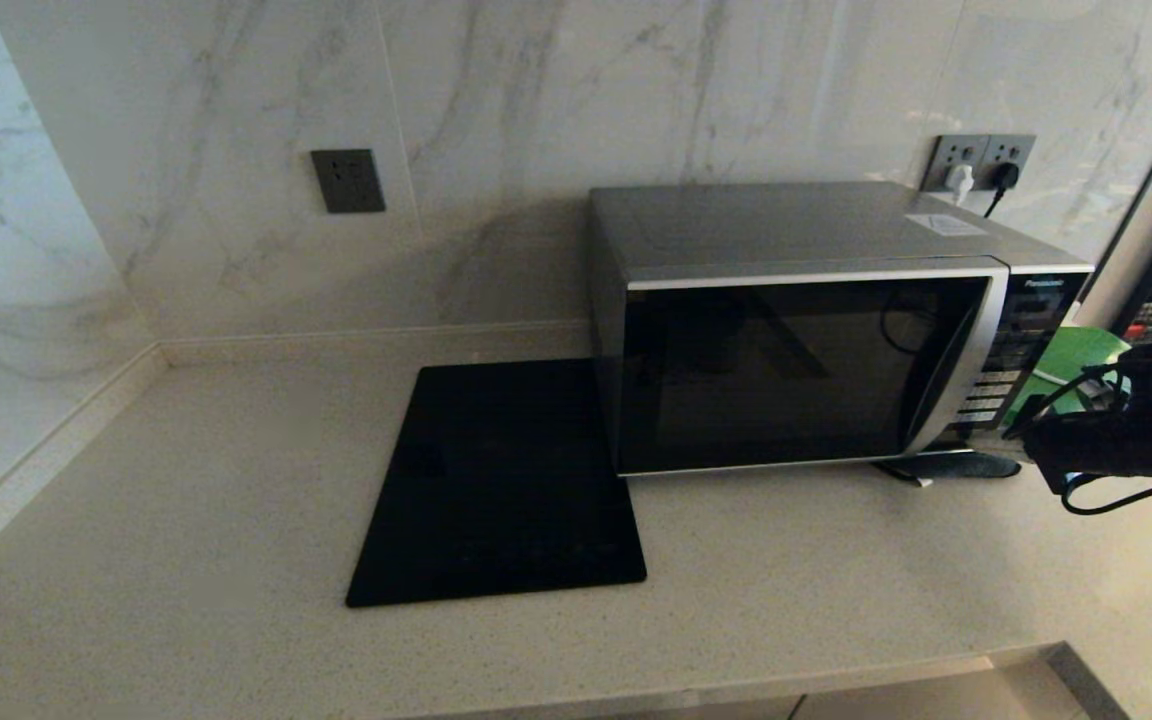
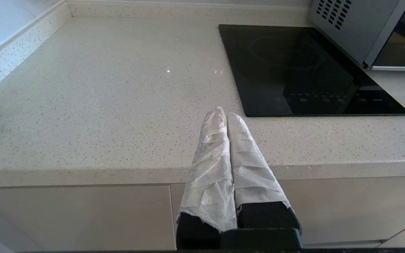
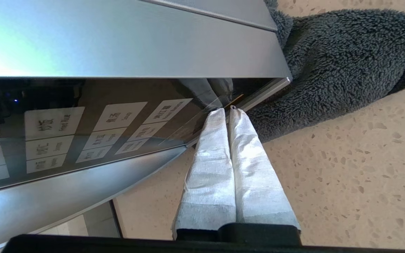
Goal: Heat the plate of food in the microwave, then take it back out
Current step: Open the microwave oven
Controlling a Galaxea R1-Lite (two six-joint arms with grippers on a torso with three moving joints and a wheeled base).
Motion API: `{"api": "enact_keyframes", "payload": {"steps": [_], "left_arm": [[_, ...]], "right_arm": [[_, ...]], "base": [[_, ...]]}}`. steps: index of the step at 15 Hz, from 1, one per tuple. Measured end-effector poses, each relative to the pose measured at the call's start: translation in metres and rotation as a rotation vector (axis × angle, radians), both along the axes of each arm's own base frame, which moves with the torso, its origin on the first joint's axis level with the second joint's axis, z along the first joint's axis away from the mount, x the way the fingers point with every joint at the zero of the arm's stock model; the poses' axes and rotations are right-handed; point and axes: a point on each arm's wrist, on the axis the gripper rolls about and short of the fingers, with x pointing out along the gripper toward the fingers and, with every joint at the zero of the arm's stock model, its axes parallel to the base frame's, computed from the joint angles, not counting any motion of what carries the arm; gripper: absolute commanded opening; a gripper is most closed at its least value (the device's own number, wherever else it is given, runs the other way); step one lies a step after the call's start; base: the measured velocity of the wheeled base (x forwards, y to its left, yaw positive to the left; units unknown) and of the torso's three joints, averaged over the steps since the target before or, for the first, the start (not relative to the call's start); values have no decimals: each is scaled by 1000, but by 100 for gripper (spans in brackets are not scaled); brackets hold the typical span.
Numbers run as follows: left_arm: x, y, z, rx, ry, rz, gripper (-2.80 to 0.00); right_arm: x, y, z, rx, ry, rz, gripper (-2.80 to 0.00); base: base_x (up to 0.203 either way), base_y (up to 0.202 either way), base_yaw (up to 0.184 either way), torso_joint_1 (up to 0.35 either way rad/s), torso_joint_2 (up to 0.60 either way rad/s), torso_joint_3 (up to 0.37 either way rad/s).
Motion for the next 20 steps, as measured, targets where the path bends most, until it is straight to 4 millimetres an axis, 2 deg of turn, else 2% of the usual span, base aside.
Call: {"api": "enact_keyframes", "payload": {"steps": [14, 17, 20], "left_arm": [[0, 0, 0, 0, 0, 1, -280], [0, 0, 0, 0, 0, 0, -280], [0, 0, 0, 0, 0, 1, -280]], "right_arm": [[4, 5, 4, -9, -17, 13, -280], [-3, 8, 8, -7, -13, 16, -280], [-15, 14, 20, -10, -14, 17, -280]], "base": [[0, 0, 0, 0, 0, 0], [0, 0, 0, 0, 0, 0], [0, 0, 0, 0, 0, 0]]}}
